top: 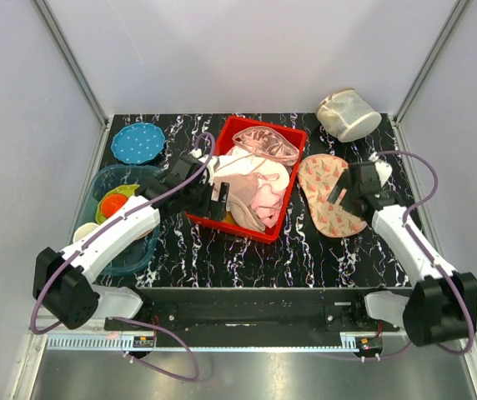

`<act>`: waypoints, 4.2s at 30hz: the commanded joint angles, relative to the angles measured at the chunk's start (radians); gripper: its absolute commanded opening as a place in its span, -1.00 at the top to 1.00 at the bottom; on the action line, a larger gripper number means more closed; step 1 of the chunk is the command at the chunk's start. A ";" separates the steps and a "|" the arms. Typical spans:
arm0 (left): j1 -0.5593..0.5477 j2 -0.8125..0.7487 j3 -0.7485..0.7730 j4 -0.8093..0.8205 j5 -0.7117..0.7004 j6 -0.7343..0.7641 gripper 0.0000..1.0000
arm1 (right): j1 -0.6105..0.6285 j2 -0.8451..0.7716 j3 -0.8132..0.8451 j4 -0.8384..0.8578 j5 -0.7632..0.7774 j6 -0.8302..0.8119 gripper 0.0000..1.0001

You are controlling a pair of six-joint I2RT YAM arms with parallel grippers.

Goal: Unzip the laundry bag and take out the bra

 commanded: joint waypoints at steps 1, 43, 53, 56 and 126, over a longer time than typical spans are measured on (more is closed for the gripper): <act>0.006 -0.020 0.100 0.019 -0.108 0.027 -0.98 | -0.151 0.124 0.135 0.198 -0.150 -0.020 -0.99; 0.089 0.053 0.225 0.072 0.112 0.054 -0.98 | -0.351 0.162 0.216 0.643 -0.454 0.136 1.00; 0.089 -0.048 0.130 0.119 0.242 -0.026 -0.98 | -0.350 -0.360 -0.078 0.289 -0.863 0.167 1.00; 0.088 -0.057 0.116 0.122 0.262 -0.032 -0.98 | -0.350 -0.425 -0.090 0.061 -0.739 0.117 -0.24; -0.549 0.078 -0.071 0.958 -0.109 0.597 -0.98 | 0.002 -0.240 0.237 -0.130 -0.397 0.311 1.00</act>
